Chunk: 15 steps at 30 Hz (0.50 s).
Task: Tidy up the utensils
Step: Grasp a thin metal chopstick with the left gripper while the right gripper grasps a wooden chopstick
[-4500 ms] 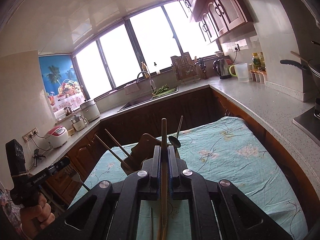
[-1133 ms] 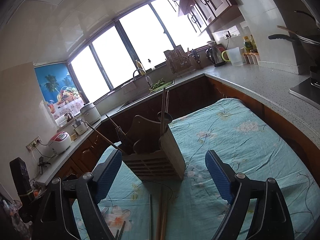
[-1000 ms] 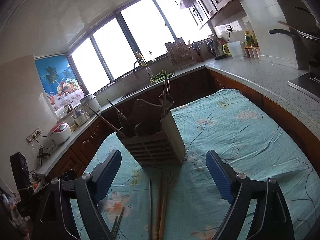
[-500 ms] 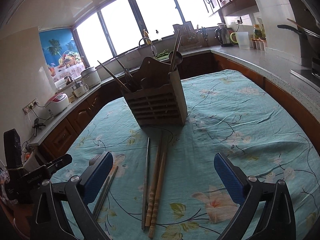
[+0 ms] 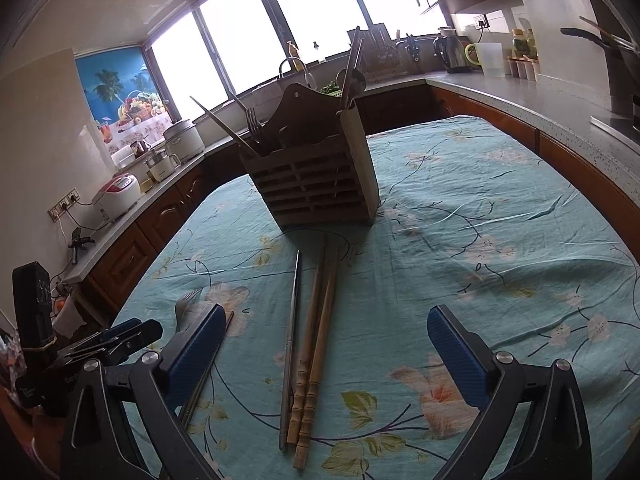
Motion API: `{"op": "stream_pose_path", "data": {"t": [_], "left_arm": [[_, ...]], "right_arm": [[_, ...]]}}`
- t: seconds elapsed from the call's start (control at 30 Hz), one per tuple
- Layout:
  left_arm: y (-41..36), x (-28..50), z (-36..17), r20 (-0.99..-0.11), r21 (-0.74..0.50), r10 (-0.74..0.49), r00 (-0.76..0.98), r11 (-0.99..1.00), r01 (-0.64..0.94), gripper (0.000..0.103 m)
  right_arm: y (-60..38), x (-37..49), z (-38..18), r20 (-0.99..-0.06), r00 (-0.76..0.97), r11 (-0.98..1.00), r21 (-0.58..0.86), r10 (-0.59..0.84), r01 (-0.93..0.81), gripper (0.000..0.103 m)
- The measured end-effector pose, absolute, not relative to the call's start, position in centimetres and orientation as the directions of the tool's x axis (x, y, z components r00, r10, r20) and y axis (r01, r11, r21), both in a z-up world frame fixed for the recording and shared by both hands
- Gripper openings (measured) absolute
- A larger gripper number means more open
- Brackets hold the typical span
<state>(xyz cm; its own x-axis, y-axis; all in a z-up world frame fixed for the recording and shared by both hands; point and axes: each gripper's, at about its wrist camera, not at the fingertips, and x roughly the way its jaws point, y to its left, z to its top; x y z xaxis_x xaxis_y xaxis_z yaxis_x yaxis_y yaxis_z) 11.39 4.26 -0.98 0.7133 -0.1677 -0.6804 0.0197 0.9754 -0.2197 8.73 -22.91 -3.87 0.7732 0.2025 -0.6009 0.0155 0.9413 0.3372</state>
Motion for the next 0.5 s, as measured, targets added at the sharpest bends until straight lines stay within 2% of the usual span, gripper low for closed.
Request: {"op": "stream_pose_path", "data": {"t": [0.13,0.23,0.33,0.4,0.5], "left_arm": [[3.6,12.6,-1.1,-0.693,-0.218,-0.180,0.698,0.975,0.034,0.080],[3.0,13.5,-1.2,-0.701,-0.216,-0.195,0.686,0.975,0.056,0.076],[2.3,14.4,-1.4,-0.714,-0.208,-0.208,0.669,0.975,0.081,0.067],[1.9,15.2,-1.8,-0.727,-0.203,-0.214,0.652,0.975,0.093,0.056],[1.6,16.2,-2.4,-0.743,-0.214,-0.235,0.627,0.971,0.111,0.048]], "right_arm": [[-22.7,9.7,-4.0,-0.612,0.761,0.943,0.333,0.214,0.002,0.095],[-22.4,10.7,-4.2,-0.628,0.747,0.946,0.323,0.218,-0.005,0.081],[-22.3,11.8,-4.5,-0.645,0.728,0.943,0.333,0.234,-0.008,0.063],[-22.2,12.6,-4.8,-0.655,0.716,0.942,0.336,0.244,-0.013,0.050],[-21.9,14.0,-5.1,-0.665,0.700,0.940,0.341,0.260,-0.025,0.037]]}}
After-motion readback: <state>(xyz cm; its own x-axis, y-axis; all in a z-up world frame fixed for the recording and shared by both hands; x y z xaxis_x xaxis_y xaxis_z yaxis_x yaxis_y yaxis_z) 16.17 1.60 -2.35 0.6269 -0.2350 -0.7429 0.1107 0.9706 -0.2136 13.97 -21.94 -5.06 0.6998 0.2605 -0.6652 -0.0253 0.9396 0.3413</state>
